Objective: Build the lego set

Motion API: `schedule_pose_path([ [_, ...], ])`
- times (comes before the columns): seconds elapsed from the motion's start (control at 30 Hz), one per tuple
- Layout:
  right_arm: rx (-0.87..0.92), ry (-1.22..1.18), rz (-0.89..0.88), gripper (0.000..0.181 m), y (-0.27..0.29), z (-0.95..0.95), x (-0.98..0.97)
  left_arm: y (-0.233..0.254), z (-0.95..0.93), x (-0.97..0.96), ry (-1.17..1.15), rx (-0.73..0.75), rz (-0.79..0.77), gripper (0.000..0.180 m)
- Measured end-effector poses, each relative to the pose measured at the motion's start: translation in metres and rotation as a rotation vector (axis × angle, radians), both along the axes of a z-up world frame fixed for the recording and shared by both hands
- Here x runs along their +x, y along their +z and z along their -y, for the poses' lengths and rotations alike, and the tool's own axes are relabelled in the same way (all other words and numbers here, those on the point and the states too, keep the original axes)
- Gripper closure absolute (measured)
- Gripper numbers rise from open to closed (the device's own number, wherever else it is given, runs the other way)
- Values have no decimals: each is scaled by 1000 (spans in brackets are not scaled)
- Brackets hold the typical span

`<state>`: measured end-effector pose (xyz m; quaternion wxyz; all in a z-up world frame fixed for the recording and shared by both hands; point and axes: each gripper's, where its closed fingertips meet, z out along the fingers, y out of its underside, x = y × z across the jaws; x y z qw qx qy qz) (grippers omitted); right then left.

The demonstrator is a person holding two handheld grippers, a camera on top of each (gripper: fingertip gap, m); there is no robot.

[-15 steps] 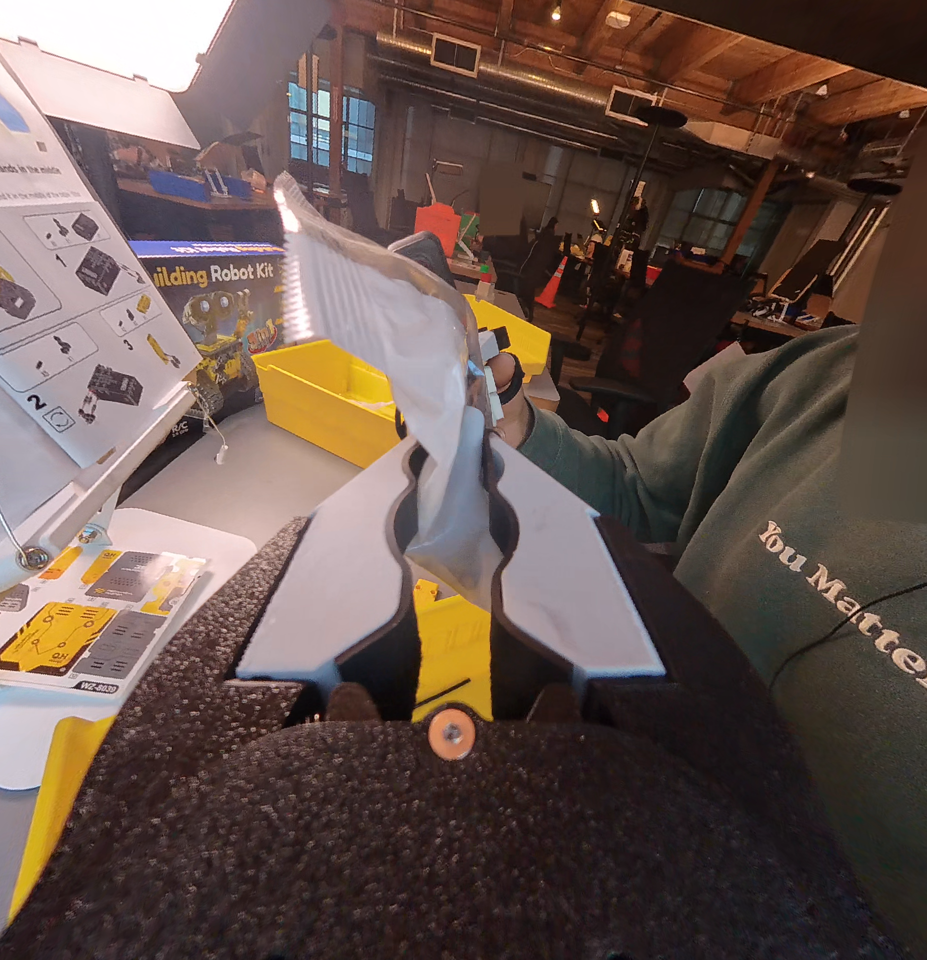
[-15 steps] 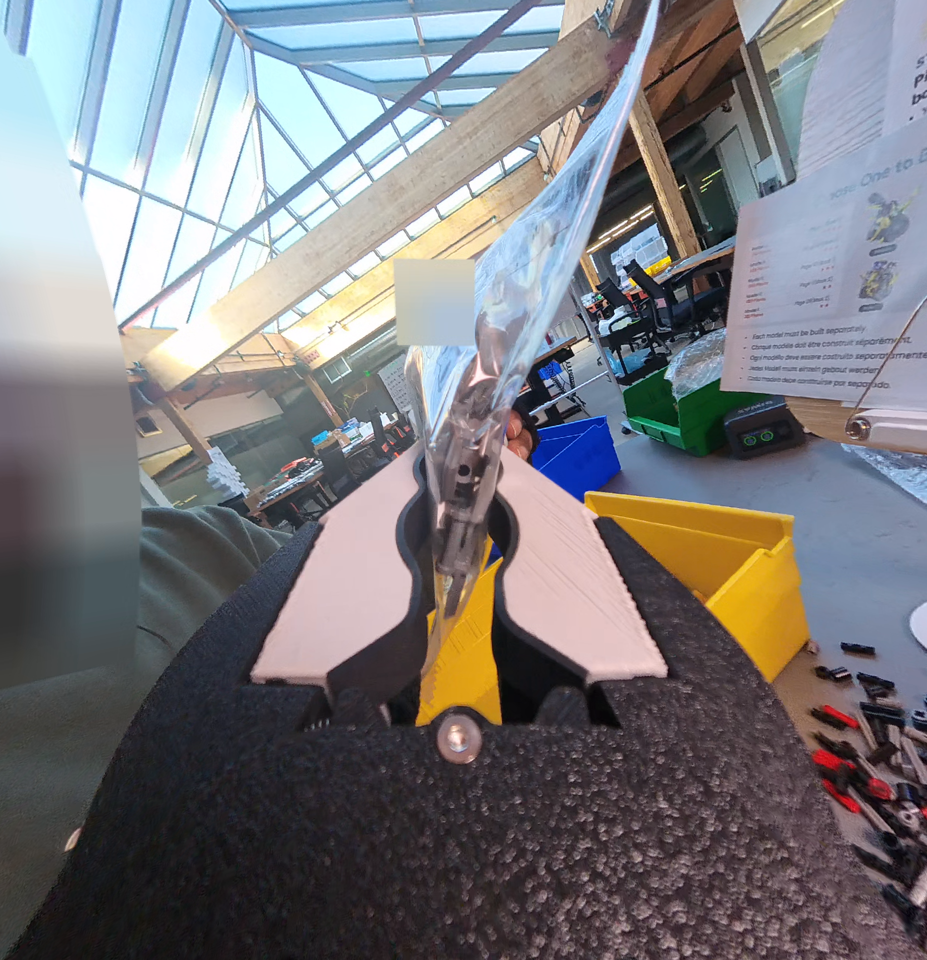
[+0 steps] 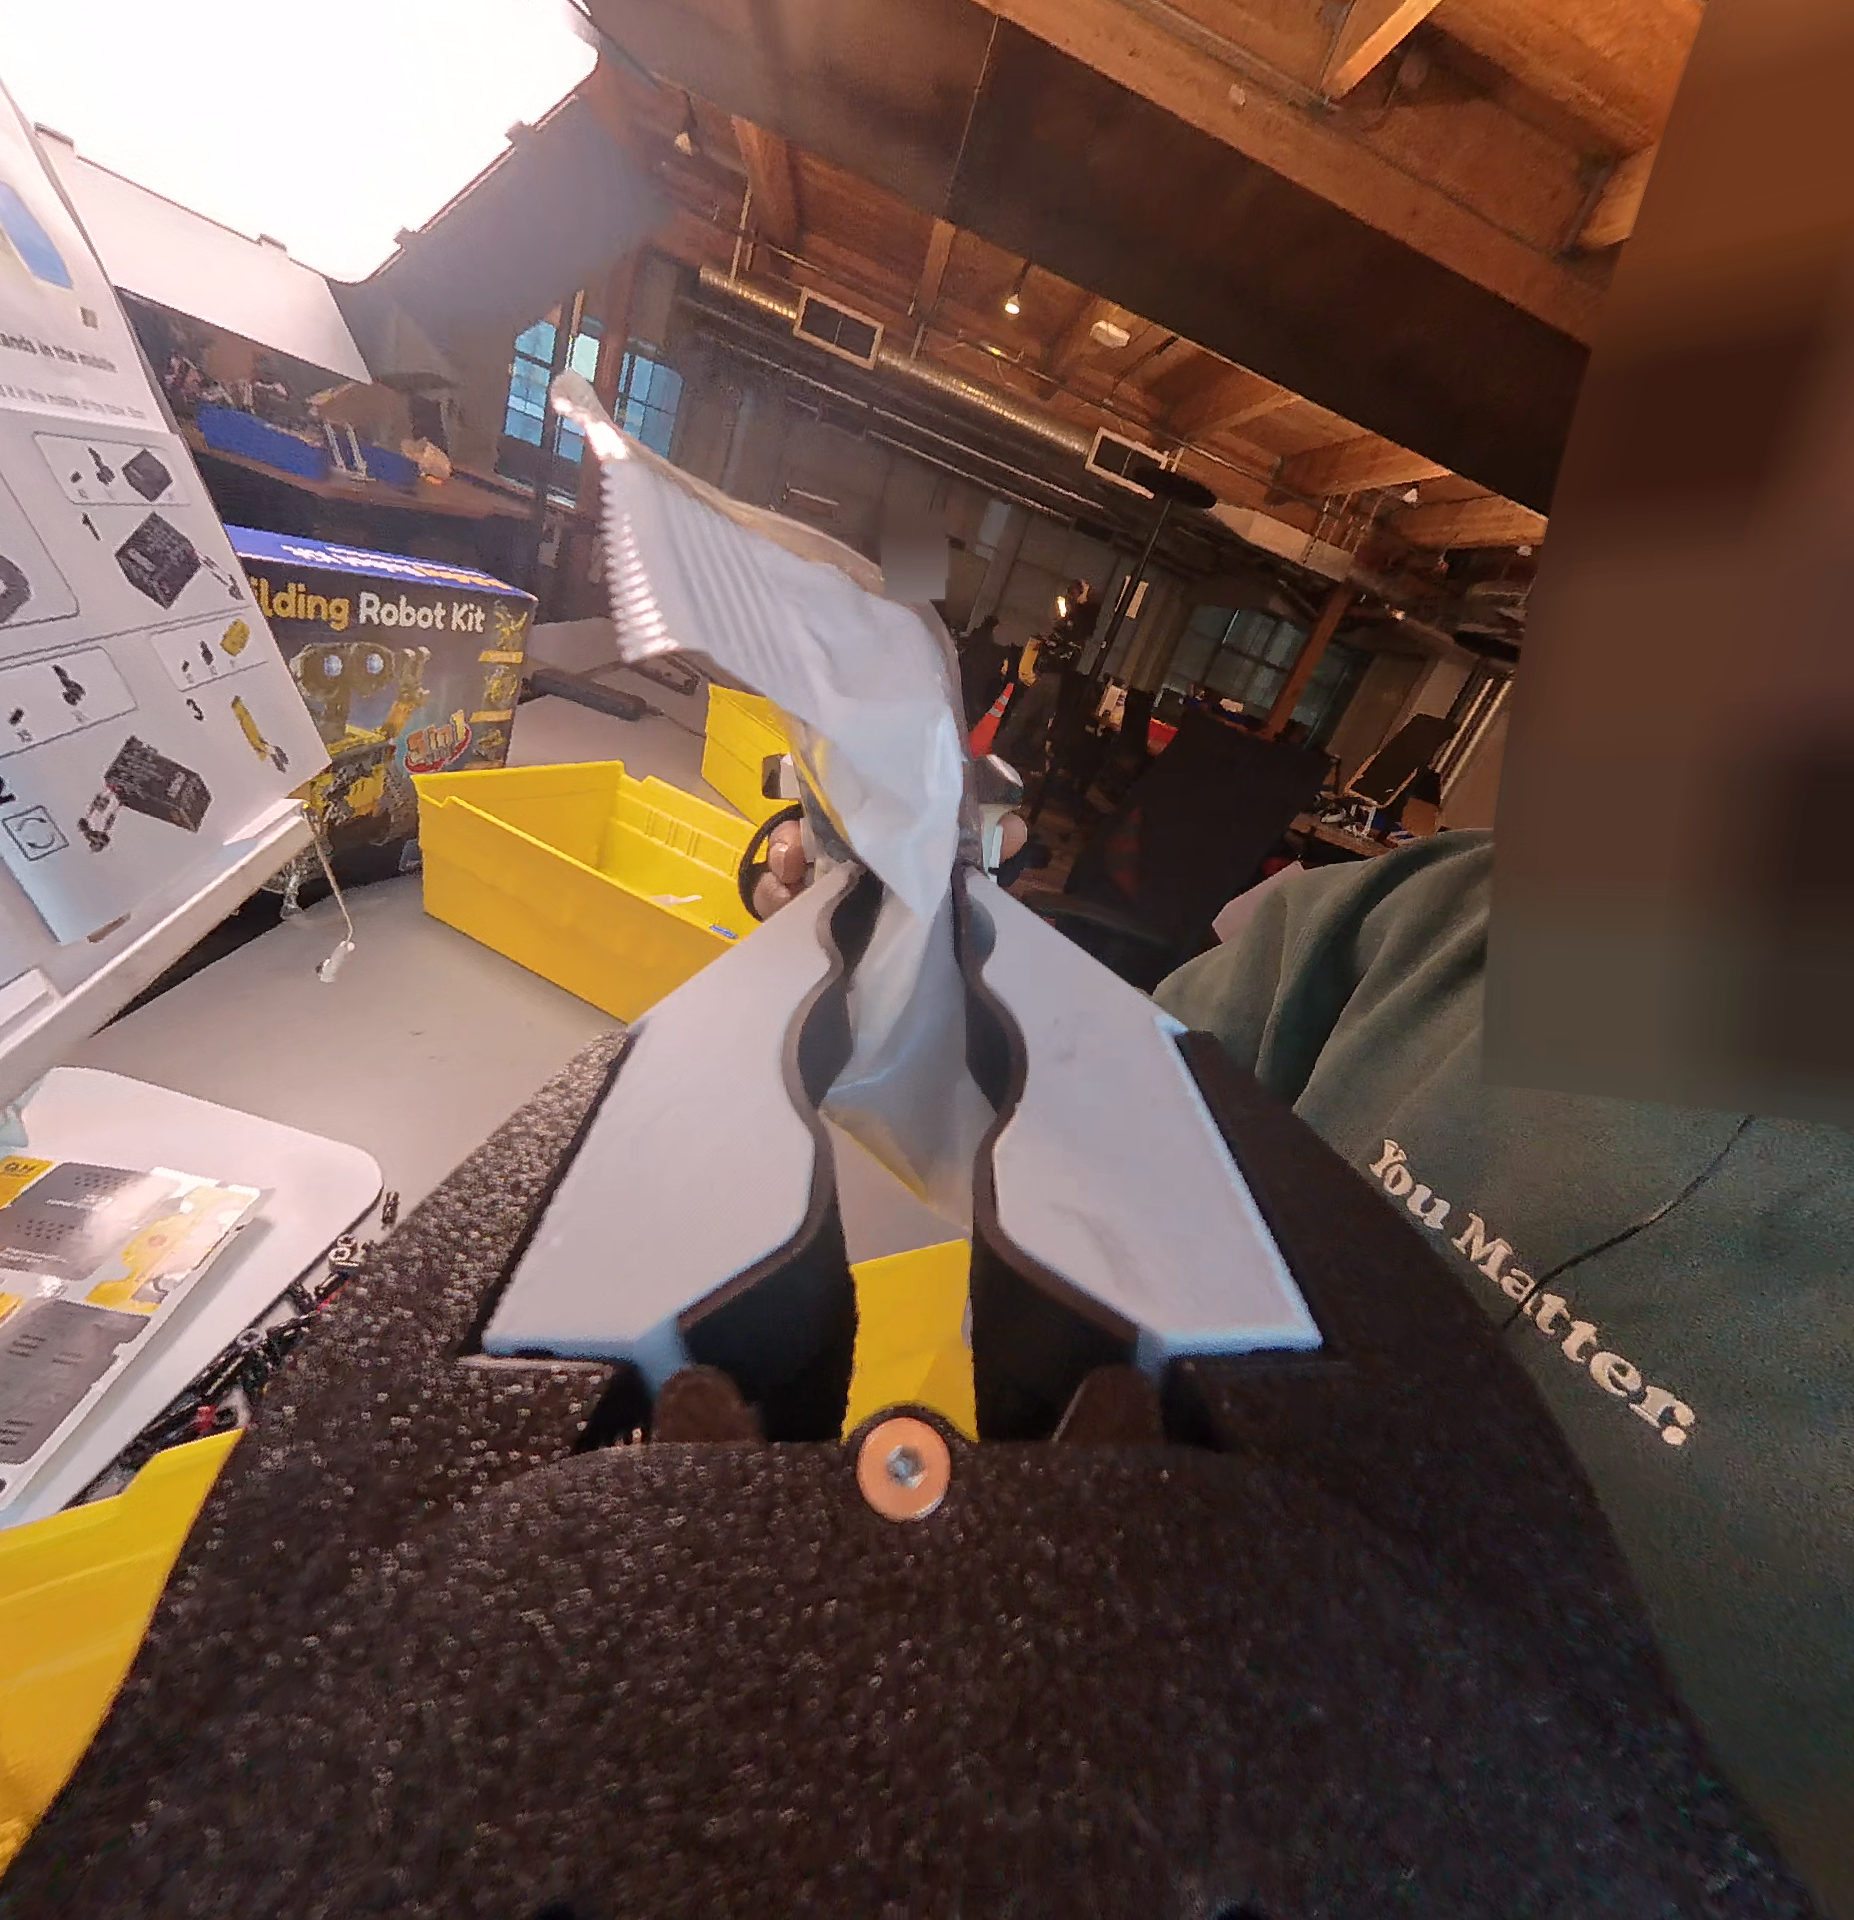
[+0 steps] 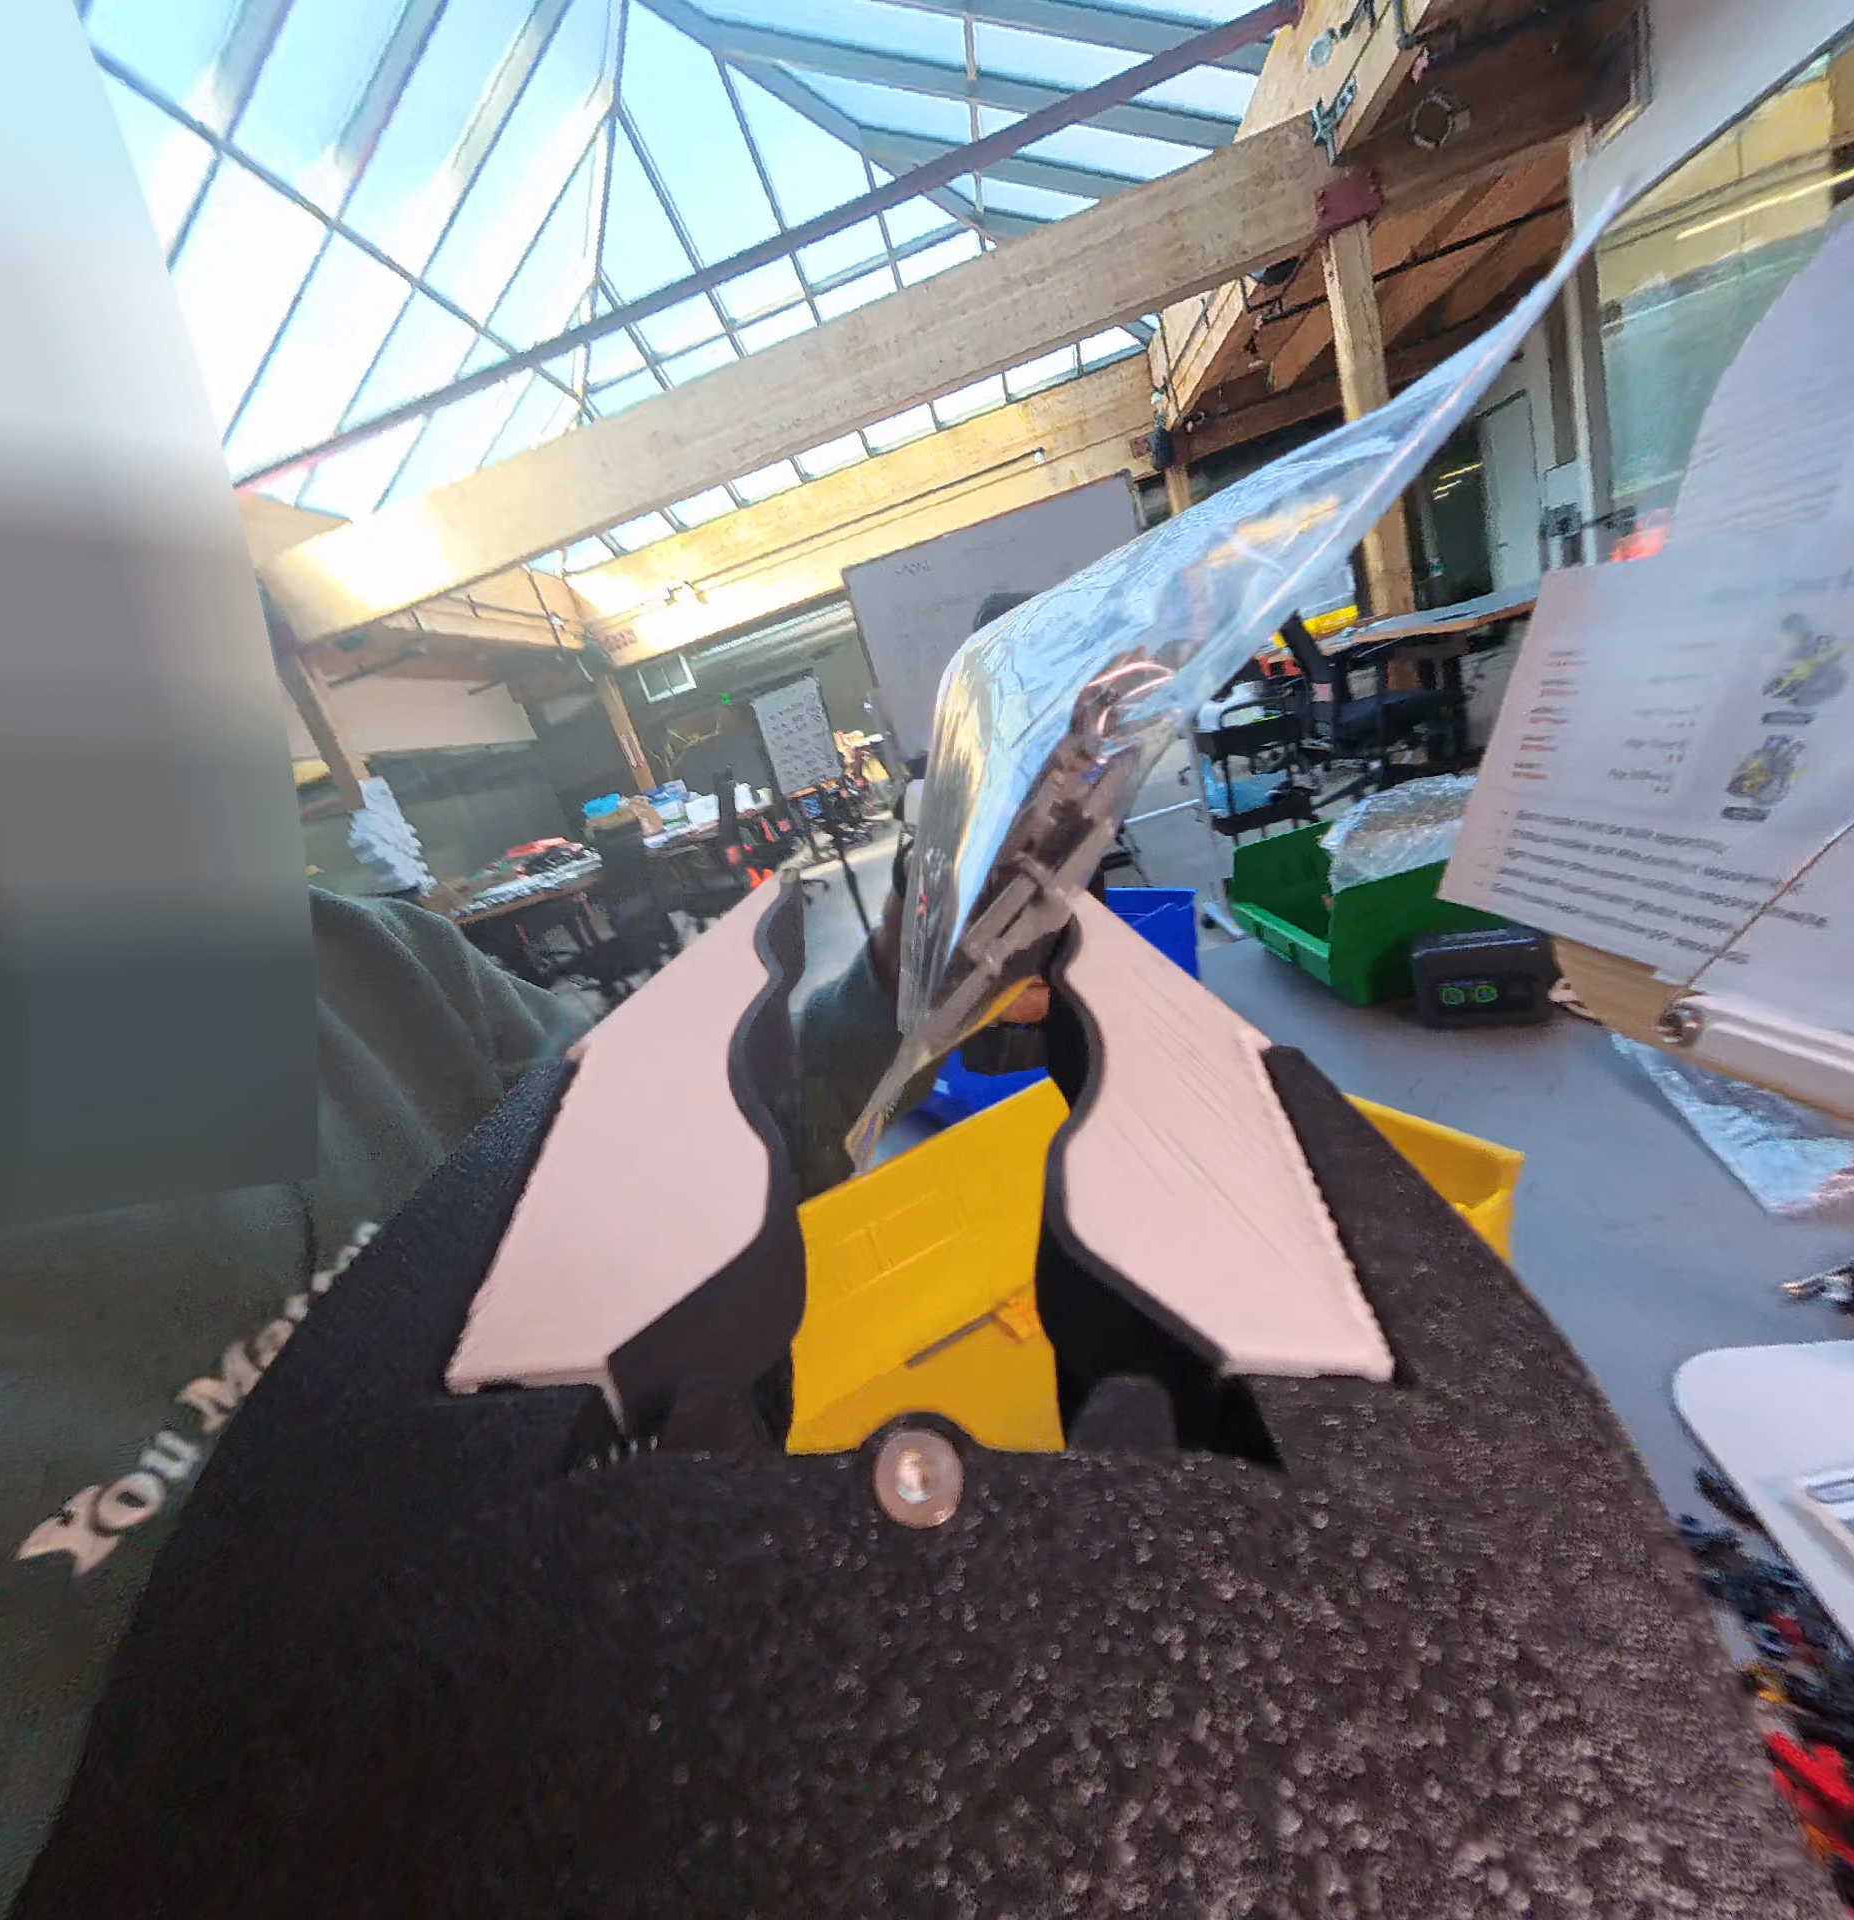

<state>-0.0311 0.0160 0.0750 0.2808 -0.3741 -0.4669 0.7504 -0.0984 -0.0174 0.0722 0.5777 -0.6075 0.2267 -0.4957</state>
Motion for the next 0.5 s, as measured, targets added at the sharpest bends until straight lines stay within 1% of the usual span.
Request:
schedule_pose_path([
  [0.03,55,-43,-6,140,-1,-1,-1,1,0,-2,2,10,6,165],
  [0.13,204,-171,-44,159,-3,-2,-5,1,1,-3,-4,41,13,165],
  [0.17,248,-202,-64,162,-2,-1,-5,1,1,-3,-3,52,11,165],
  [0.3,377,-259,-106,167,0,5,-3,2,2,-3,4,87,-3,164],
  [0.5,486,-305,-151,175,1,12,-2,2,2,-3,35,129,-43,164],
])
